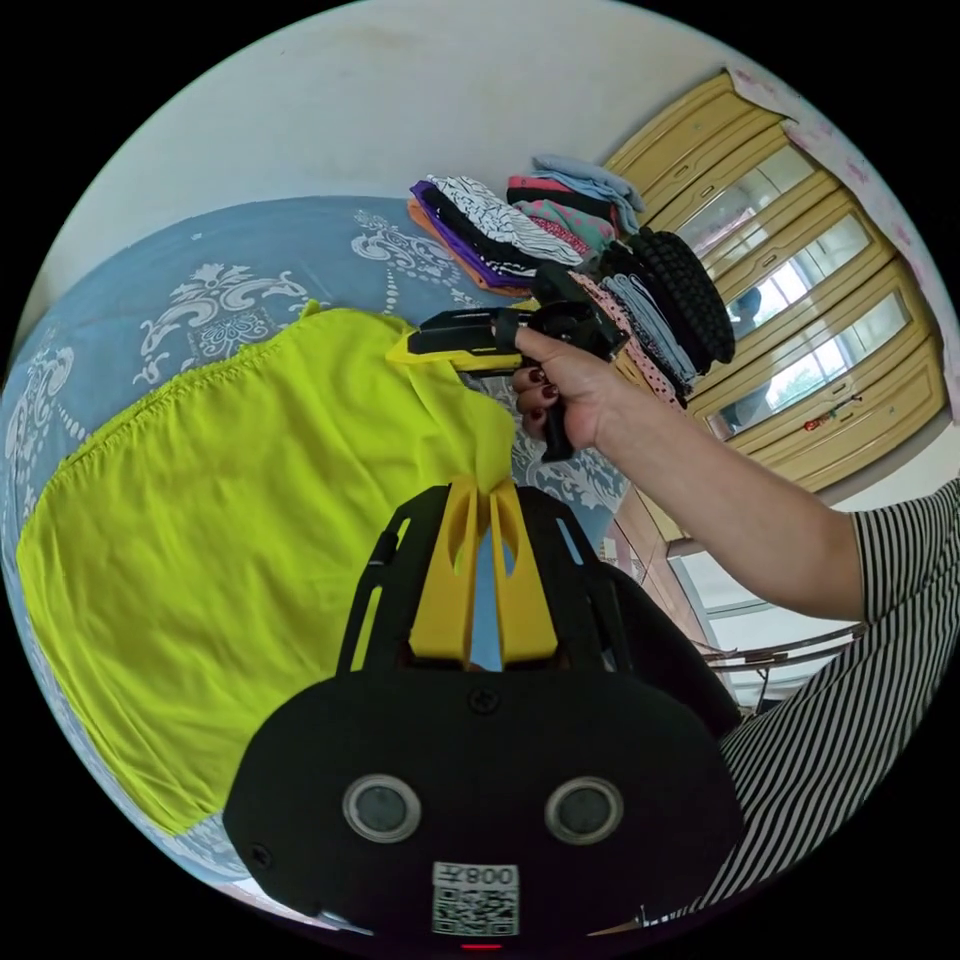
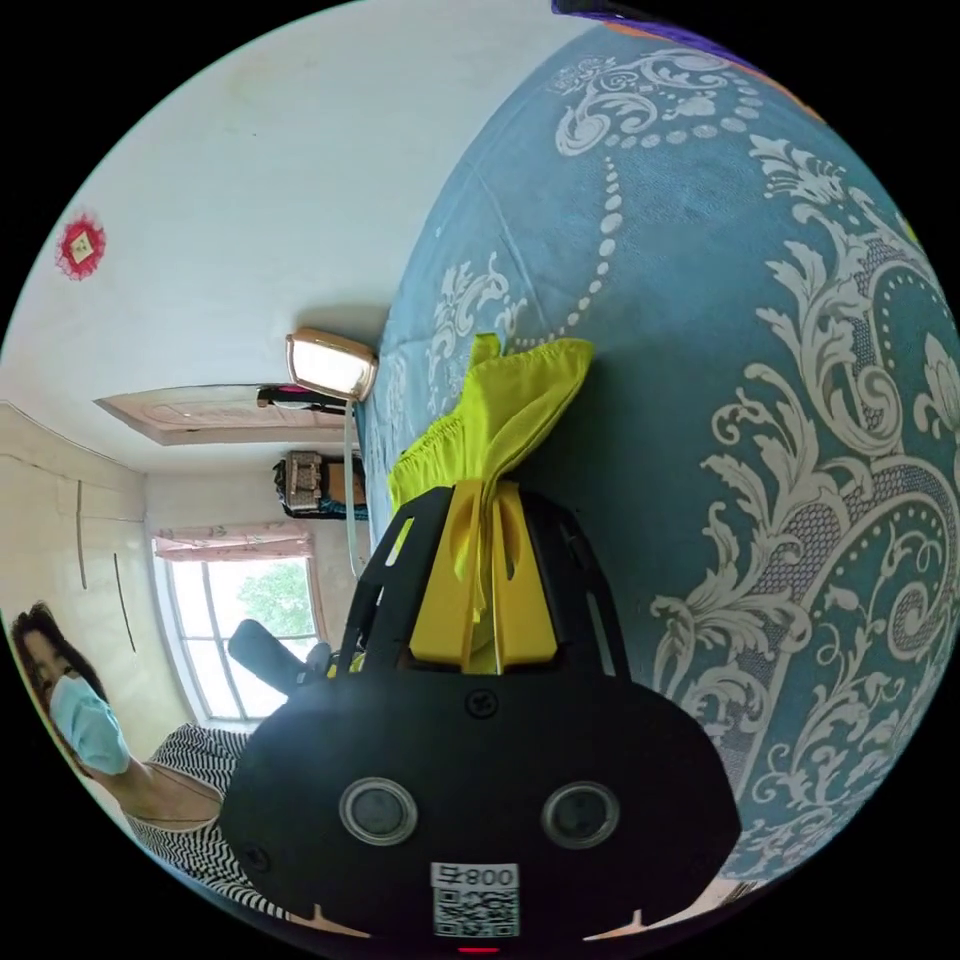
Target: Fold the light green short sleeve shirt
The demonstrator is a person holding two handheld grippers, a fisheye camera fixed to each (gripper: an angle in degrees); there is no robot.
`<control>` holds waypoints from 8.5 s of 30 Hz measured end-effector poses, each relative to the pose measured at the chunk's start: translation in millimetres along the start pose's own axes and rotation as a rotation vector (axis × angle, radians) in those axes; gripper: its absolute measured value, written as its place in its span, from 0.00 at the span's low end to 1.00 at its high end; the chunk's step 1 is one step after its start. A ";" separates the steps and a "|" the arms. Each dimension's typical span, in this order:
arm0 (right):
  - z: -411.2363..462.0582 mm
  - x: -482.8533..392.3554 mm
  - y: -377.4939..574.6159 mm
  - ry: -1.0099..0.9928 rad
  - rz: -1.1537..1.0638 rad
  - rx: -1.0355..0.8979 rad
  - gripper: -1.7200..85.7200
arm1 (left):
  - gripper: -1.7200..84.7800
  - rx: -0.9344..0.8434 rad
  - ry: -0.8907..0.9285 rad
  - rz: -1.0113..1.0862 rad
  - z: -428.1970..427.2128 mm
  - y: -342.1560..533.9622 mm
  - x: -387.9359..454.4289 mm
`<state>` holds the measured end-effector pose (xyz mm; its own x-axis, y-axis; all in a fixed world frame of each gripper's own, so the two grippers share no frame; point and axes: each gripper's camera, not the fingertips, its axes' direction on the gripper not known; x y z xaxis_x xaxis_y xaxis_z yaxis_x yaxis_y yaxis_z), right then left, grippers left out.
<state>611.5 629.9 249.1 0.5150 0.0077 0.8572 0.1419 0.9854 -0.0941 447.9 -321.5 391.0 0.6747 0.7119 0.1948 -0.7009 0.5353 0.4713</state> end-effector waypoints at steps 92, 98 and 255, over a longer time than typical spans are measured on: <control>273.2 -701.6 410.1 0.959 -0.976 -0.351 0.11 | 0.02 0.353 -0.005 -0.767 -685.1 337.4 -149.0; 291.4 -701.5 422.8 0.986 -0.943 -0.363 0.08 | 0.02 0.342 -0.019 -0.770 -651.5 324.6 -134.5; 114.1 -72.8 437.4 -0.151 0.007 -0.400 0.05 | 0.05 0.613 0.652 -1.086 -543.9 581.2 12.7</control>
<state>539.6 1079.8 203.3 0.3920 0.0685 0.9174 0.4709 0.8418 -0.2640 -76.7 245.8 199.5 0.4615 0.2471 -0.8520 0.4180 0.7866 0.4545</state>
